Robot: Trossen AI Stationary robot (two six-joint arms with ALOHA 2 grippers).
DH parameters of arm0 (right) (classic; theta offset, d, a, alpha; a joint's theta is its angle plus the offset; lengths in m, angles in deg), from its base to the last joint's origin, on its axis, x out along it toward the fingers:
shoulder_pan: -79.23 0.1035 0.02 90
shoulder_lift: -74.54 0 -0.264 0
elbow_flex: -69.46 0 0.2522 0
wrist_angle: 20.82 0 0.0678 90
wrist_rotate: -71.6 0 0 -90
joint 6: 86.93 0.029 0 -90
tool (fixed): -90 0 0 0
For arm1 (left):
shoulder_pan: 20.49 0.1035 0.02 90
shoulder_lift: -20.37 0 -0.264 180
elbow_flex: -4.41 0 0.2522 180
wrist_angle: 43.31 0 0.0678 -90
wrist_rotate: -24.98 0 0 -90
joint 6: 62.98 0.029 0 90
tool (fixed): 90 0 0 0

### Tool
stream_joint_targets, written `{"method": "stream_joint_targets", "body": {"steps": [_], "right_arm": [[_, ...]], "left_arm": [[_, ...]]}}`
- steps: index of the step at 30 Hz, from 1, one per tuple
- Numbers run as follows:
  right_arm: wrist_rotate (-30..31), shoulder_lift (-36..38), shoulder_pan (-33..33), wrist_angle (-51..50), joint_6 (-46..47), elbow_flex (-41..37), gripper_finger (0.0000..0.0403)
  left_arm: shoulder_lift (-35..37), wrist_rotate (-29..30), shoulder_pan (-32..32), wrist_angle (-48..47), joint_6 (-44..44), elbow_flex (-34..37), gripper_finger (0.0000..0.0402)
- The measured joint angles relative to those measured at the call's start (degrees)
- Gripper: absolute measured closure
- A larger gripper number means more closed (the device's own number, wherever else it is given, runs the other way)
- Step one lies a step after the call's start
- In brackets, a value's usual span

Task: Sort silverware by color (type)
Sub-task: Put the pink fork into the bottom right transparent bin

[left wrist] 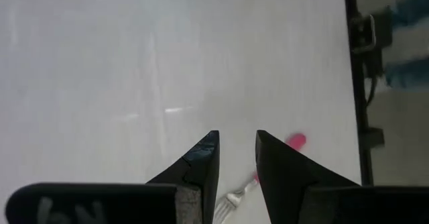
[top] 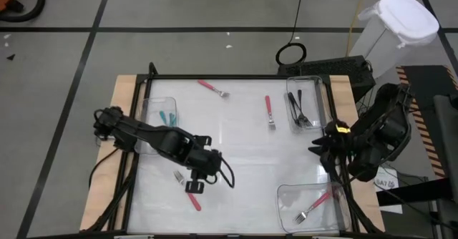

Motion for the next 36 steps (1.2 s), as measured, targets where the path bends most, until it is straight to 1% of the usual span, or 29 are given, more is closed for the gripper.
{"method": "stream_joint_targets", "body": {"steps": [2, 5, 9, 12, 15, 19, 22, 26, 28, 32, 36], "right_arm": [[2.5, -0.9, 0.0, 2.4, 1.7, 0.0, 0.0255], [4.6, -2.5, 0.0, 7.3, 3.9, 0.0, 0.0255], [6.5, -5.3, -0.1, 15.2, 5.8, 0.0, 0.0255], [7.5, -7.8, -0.2, 23.5, 4.2, 0.0, 0.0255], [7.4, -10.4, -0.7, 31.2, 0.9, 0.0, 0.0255], [7.4, -13.7, -1.5, 38.8, -2.0, 0.0, 0.0255], [7.3, -15.6, -2.5, 42.5, -2.5, 0.0, 0.0255], [7.3, -17.2, -4.0, 46.2, -2.8, 0.0, 0.0255], [7.2, -17.5, -4.7, 48.4, -3.7, 0.0, 0.0255], [7.2, -17.6, -6.1, 52.8, -7.0, 0.0, 0.0255], [7.1, -17.6, -7.4, 55.4, -9.6, 0.0, 0.0255]], "left_arm": [[-0.3, -1.0, -0.4, -0.3, 1.0, -0.1, 0.0304], [-0.2, -1.0, -1.1, -0.1, 0.3, -0.2, 0.0304], [-0.2, 1.2, -3.4, 0.9, 0.3, 0.9, 0.0304], [-0.1, 1.5, -6.0, 3.3, 1.3, 5.6, 0.0304], [-0.2, 1.4, -9.0, 4.7, 1.7, 12.5, 0.0304], [-0.2, -2.7, -13.7, 6.9, 1.9, 20.4, 0.0304], [-0.1, -5.2, -16.6, 13.3, 1.7, 25.6, 0.0304], [0.9, -6.4, -18.9, 24.5, 1.0, 32.6, 0.0304], [1.3, -6.6, -19.4, 26.6, 1.1, 35.9, 0.0304], [1.3, -6.5, -18.7, 27.3, 3.2, 39.0, 0.0304], [1.6, -4.7, -17.9, 28.0, 6.8, 39.1, 0.0304]]}}
